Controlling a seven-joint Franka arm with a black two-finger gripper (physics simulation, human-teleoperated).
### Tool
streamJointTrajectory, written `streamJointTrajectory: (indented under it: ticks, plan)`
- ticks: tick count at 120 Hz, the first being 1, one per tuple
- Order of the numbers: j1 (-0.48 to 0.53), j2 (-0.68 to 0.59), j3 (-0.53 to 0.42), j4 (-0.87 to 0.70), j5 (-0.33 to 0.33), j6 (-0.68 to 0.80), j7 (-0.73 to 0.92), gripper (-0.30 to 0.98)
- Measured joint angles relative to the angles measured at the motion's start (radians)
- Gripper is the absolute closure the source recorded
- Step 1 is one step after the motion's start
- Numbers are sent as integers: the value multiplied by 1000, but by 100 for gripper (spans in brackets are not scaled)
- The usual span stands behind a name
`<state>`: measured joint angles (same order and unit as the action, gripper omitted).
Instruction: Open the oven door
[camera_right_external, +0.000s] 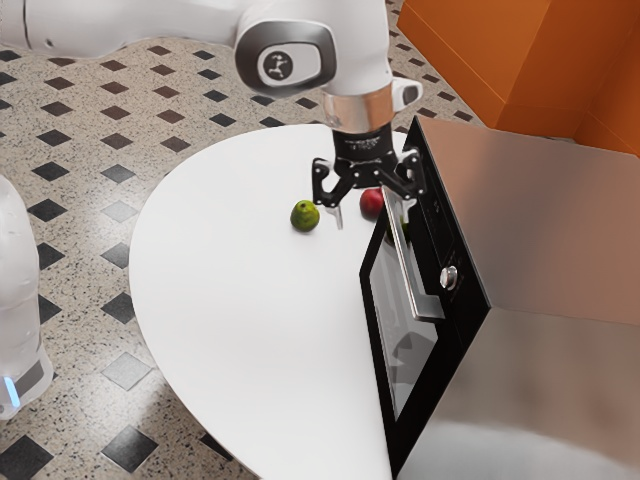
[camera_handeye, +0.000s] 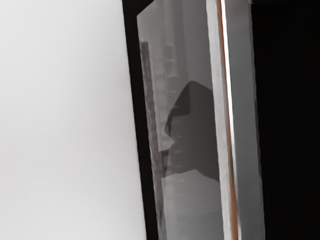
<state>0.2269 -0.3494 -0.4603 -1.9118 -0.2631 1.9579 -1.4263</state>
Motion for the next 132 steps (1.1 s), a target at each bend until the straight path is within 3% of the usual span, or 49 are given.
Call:
streamJointTrajectory:
  ticks: [50,132]
  plan:
    - [3,30,0,9,3,30,48,0]
    - [28,9,0,-94,-52,59,78,0]
